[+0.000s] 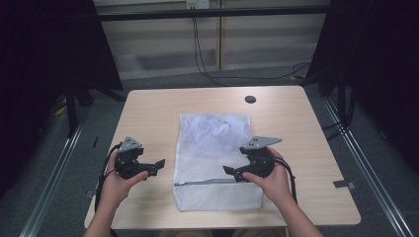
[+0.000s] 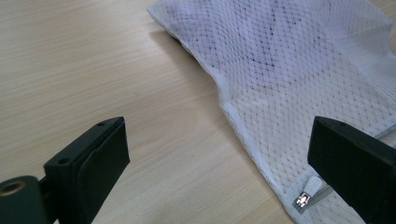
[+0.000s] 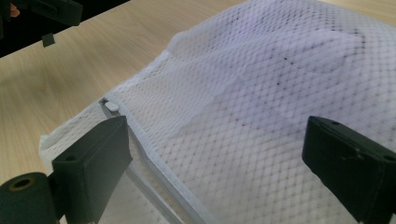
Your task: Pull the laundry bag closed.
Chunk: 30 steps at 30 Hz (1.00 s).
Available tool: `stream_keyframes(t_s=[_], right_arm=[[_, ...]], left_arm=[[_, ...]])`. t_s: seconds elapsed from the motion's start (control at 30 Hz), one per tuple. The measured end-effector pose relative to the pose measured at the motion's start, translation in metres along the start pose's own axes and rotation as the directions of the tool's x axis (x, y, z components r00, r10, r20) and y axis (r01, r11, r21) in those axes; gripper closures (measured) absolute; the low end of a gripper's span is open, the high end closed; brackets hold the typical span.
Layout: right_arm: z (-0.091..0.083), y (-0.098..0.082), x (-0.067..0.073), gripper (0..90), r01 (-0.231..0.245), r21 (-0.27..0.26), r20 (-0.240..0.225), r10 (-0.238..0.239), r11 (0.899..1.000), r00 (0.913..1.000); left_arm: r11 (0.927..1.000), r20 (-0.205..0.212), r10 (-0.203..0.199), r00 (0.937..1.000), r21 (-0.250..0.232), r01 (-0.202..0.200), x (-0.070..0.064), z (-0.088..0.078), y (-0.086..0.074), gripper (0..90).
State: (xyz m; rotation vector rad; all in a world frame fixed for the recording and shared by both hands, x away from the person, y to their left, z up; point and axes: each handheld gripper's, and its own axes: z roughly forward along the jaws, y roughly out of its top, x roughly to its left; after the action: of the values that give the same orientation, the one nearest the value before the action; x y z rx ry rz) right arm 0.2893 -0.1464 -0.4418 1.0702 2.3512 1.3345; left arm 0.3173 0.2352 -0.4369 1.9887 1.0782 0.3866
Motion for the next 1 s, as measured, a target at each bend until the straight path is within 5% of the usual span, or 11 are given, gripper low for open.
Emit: stream_keyframes(t_s=[1.0], right_arm=[[0.052, 0.019, 0.036, 13.3, 0.002, 0.047, -0.081, 0.001, 0.999, 0.9967]], left_arm=[[1.0, 0.006, -0.002, 1.0, 0.003, 0.002, 0.004, -0.004, -0.001, 5.6]])
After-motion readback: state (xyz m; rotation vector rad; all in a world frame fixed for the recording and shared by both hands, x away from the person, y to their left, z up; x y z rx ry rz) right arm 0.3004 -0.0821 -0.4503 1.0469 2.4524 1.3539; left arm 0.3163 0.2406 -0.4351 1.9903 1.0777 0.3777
